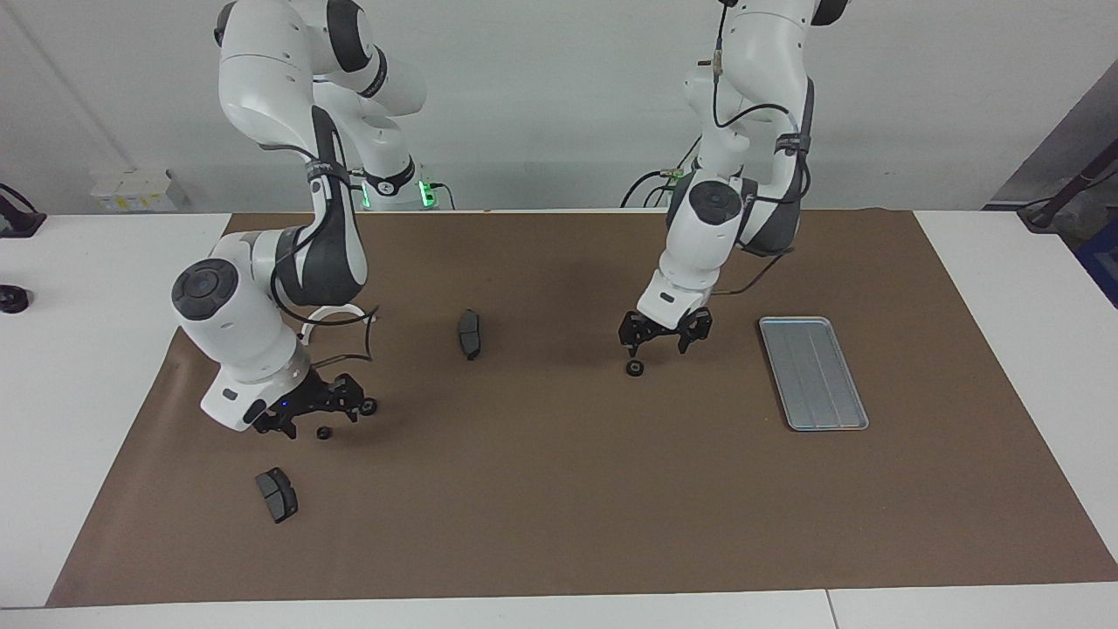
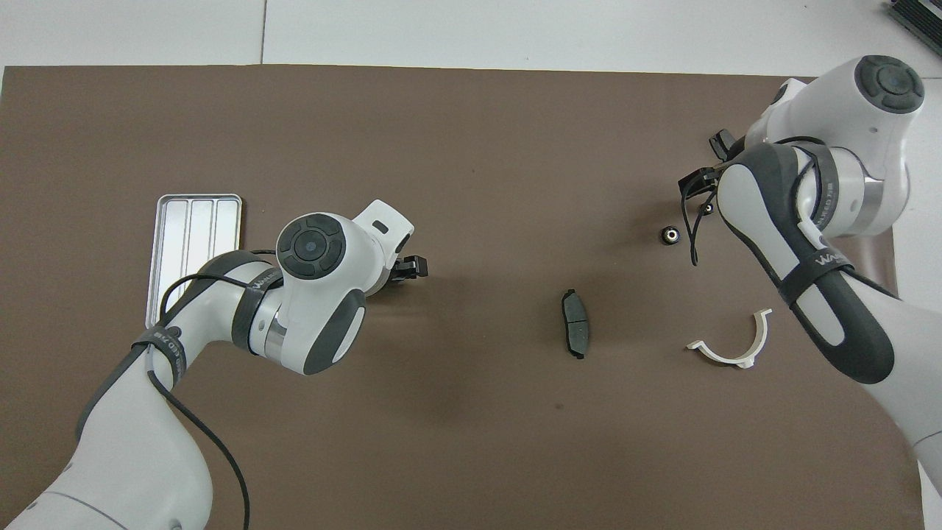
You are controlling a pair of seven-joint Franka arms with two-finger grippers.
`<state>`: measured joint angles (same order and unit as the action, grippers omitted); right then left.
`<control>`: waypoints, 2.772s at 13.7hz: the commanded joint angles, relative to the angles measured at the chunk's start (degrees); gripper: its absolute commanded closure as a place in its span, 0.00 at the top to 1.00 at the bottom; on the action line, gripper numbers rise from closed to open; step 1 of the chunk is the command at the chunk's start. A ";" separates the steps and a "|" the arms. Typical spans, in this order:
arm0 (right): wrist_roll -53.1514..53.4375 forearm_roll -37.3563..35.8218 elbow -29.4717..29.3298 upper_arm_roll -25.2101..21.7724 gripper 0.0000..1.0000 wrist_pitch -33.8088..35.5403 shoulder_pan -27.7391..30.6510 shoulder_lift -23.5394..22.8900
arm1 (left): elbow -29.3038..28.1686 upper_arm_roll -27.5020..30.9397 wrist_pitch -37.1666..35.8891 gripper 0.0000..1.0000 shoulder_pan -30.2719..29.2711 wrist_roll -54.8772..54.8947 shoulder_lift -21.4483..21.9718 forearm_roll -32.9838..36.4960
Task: Pick bearing gear from pile to tray
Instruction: 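Grasp another gear with the right gripper while the left gripper holds, then place the gear on the tray with the left gripper while right carries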
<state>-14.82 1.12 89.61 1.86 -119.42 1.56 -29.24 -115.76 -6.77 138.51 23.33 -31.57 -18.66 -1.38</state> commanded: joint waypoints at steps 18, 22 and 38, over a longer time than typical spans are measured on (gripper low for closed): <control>-1.70 0.11 9.97 0.60 0.69 -9.07 3.18 0.41 | -0.43 1.23 3.70 0.54 1.11 -2.53 -0.15 5.86; -3.19 0.02 10.32 0.51 0.58 -9.07 3.71 0.50 | -0.69 1.23 4.23 0.49 1.46 -2.53 -0.77 5.86; -2.23 0.02 10.06 0.60 0.15 -13.11 3.27 0.06 | 3.08 1.23 -14.23 0.00 -13.98 16.77 12.06 5.60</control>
<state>-16.27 0.99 98.66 1.83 -131.21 4.30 -29.67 -111.58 -5.17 126.12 14.39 -20.75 -10.23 3.52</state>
